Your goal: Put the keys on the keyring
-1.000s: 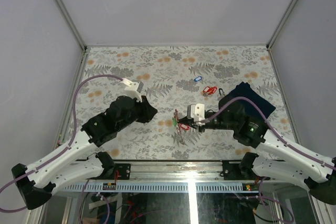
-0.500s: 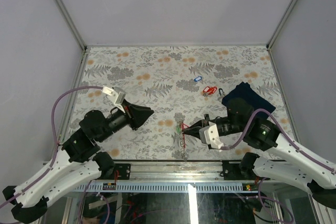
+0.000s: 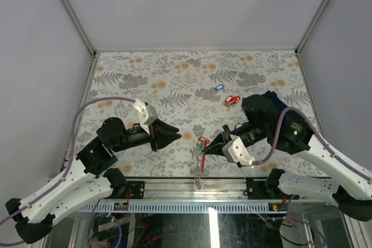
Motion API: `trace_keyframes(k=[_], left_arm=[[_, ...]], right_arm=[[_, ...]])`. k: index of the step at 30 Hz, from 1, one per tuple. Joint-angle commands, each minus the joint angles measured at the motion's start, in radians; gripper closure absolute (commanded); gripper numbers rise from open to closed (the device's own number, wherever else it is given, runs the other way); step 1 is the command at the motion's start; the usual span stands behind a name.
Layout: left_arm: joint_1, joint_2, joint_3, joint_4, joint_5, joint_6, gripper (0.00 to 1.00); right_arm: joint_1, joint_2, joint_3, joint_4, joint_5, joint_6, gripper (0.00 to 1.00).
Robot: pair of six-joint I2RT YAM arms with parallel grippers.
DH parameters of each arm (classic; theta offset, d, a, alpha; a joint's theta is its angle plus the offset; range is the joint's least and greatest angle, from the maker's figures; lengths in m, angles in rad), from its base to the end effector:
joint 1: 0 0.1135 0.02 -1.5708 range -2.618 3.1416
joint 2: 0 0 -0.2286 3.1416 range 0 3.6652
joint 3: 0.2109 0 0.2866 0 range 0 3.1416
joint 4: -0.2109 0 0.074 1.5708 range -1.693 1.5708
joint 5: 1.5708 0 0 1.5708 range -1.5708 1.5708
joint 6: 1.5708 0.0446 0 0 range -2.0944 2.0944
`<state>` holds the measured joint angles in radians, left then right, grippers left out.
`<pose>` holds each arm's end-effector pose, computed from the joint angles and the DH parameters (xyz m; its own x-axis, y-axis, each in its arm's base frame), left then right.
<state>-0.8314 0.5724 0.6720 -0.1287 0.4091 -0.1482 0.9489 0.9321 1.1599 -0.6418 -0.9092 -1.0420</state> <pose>0.1322 -0.1713 0.3215 -0.1590 -0.0266 -0.9869 0.9326 0.3241 -0.1590 0.1089 0.2123 0.3780 0.6763 0.0329 -0.7359 -0.6666 -0.3979 -0.6303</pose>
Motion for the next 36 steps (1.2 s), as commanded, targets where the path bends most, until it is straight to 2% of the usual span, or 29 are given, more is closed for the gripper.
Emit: trace_keyframes(k=[1,4,7,15,23,36], left_arm=[[-0.003,0.023,0.055,0.064,-0.034,0.097,0.68],[-0.003,0.022,0.058,0.113,-0.245,0.044,0.48],[-0.003,0.059,0.067,0.149,-0.312,0.017,0.42],[-0.004,0.268,0.137,0.201,-0.207,-0.011,0.42],[-0.003,0.465,0.242,0.143,0.075,0.093,0.47],[-0.004,0.469,0.253,0.008,0.103,0.147,0.50]], right_arm=[[-0.002,0.057,0.101,-0.157,-0.086,-0.104,1.00],[-0.002,0.100,0.141,-0.231,-0.081,-0.161,1.00],[-0.002,0.134,0.165,-0.280,-0.063,-0.214,1.00],[-0.002,0.171,0.177,-0.328,-0.014,-0.309,1.00],[-0.002,0.173,0.152,-0.328,0.038,-0.365,1.00],[-0.002,0.126,0.139,-0.314,0.094,-0.368,1.00]])
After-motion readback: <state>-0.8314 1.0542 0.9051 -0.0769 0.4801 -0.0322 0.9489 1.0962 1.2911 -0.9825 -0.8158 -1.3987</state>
